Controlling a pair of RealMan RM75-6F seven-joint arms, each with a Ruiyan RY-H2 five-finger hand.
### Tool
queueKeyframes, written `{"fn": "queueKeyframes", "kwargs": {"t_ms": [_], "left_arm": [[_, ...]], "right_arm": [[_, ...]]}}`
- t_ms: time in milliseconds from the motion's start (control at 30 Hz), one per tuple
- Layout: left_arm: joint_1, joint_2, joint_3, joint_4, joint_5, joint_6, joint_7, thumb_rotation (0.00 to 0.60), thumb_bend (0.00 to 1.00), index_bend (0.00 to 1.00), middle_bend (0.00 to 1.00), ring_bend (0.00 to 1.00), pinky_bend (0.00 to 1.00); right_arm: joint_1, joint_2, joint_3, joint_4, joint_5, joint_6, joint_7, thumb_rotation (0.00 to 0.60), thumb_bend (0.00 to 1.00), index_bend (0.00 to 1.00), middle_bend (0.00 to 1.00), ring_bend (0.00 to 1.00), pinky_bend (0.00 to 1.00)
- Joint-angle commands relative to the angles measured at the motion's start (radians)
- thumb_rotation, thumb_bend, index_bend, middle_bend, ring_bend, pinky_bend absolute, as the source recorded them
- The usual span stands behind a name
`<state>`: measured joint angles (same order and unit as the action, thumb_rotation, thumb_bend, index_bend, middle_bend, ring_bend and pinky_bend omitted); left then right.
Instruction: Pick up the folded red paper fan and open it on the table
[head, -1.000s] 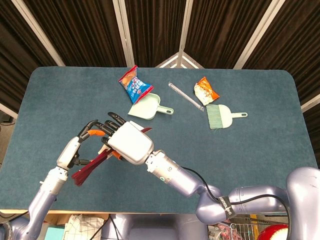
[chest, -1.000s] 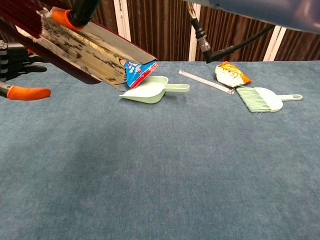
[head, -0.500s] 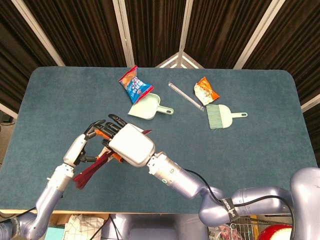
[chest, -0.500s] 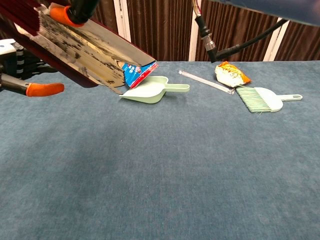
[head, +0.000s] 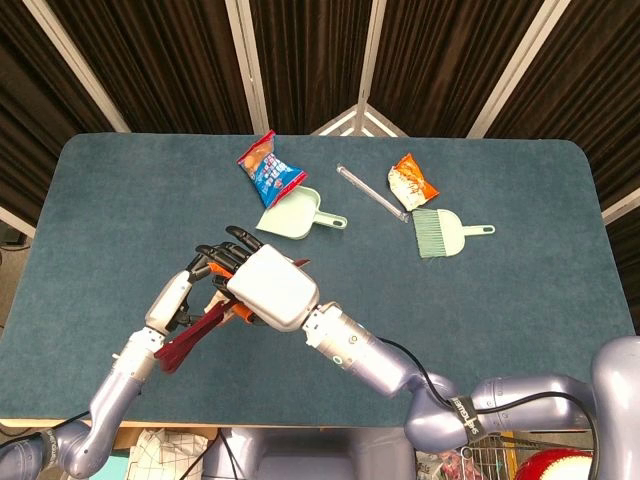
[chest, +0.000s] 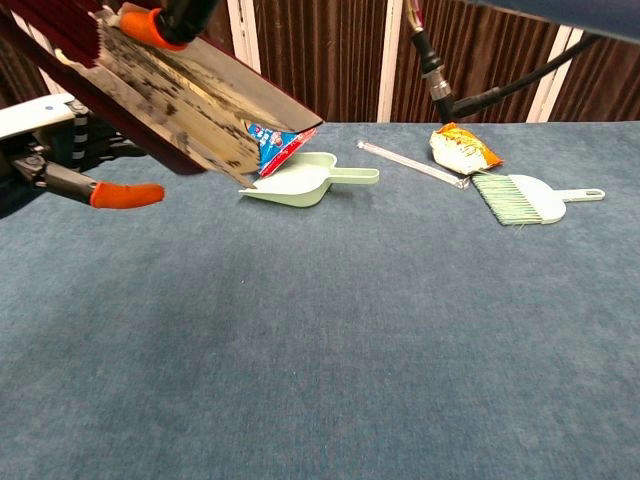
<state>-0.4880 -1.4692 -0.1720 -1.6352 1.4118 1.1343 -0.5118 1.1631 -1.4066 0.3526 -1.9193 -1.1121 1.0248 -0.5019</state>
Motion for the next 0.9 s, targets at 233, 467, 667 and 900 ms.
{"fn": "queueKeyframes", "kwargs": {"t_ms": [233,467,667,900], "left_arm": [[0.014,-0.042,-0.022,-0.001,-0.008,0.072,0.027,0.6,0.47,0.67,0.24,0.0,0.0],[0.024,-0.041,-0.024,0.008,-0.016,0.089,0.03,0.6,0.49,0.73,0.27,0.0,0.0],[0.032,-0.023,-0.023,0.04,-0.013,0.094,-0.008,0.6,0.49,0.73,0.27,0.0,0.0],[0.046,0.007,-0.028,0.061,-0.002,0.114,-0.059,0.6,0.48,0.73,0.27,0.0,0.0]], "right_arm": [[-0.015,0.024,-0.008,-0.011,-0.014,0.002,0.014,0.6,0.57,1.0,0.18,0.25,0.14],[-0.034,0.049,-0.01,-0.01,-0.02,0.007,0.034,0.6,0.57,1.0,0.18,0.25,0.14],[-0.063,0.082,-0.007,0.002,-0.021,0.021,0.072,0.6,0.57,1.0,0.18,0.25,0.14],[-0.096,0.123,-0.015,0.047,-0.034,0.018,0.115,0.6,0.57,1.0,0.18,0.25,0.14]]}}
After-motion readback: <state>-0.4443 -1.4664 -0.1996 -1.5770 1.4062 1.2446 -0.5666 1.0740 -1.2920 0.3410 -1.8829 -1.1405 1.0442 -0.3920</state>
